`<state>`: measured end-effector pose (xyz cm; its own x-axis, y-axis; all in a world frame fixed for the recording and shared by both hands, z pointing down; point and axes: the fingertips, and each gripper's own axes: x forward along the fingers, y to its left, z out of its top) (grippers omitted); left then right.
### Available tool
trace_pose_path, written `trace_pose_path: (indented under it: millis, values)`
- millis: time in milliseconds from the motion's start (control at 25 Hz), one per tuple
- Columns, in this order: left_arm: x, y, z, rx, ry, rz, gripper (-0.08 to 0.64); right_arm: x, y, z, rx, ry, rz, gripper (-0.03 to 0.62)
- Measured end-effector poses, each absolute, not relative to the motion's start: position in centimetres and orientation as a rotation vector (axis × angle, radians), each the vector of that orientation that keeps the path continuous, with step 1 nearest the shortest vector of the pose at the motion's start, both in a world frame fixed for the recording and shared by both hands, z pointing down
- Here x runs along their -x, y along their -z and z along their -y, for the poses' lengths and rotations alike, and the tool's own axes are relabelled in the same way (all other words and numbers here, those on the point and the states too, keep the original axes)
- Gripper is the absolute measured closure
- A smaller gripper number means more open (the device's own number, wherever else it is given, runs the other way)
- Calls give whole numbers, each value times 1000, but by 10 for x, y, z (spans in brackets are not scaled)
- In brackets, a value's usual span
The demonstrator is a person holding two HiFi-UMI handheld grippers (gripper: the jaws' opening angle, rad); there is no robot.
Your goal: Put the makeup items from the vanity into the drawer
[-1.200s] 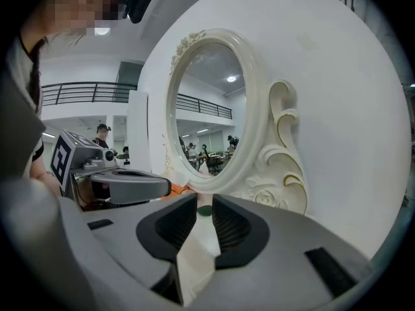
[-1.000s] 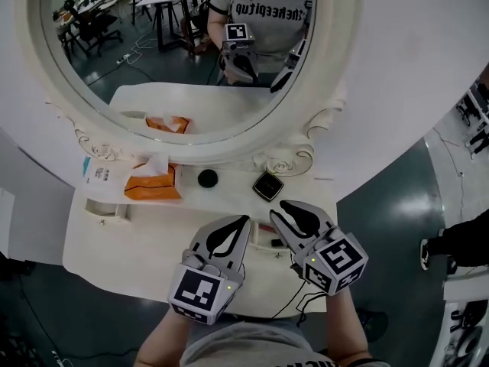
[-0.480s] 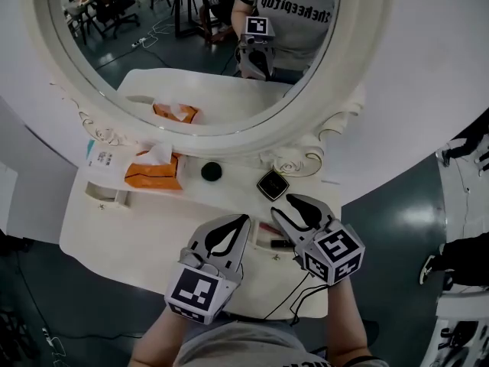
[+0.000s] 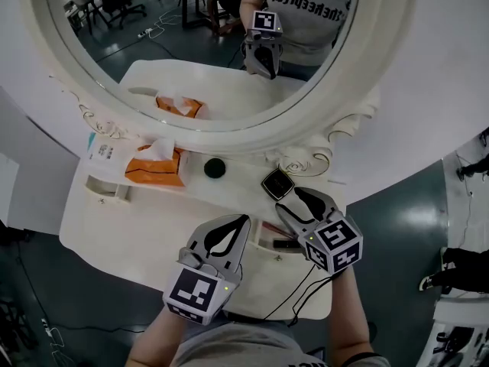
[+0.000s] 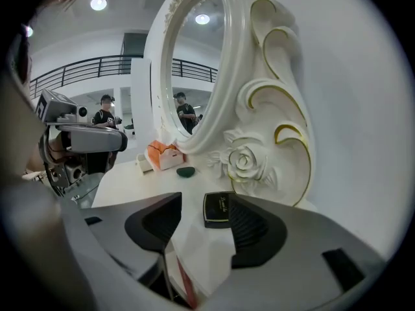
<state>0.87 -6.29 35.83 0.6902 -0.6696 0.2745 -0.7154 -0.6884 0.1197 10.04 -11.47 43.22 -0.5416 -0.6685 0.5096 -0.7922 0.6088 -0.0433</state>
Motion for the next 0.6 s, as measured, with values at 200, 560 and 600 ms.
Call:
trace_pose_path:
  millis: [200,560,600]
  values:
    - [-8,-363,65,-2650,-318,1109,522,-105,-447,122,-1146,-387,2346,322]
    - [-3,-367,68,-2635,-331,1116,522,-104,-464,131,-1098,-377,2295,271]
    - [-2,-367,68,-2640,-331,1119,522,-104,-465,132,-1097,-376,2290,270]
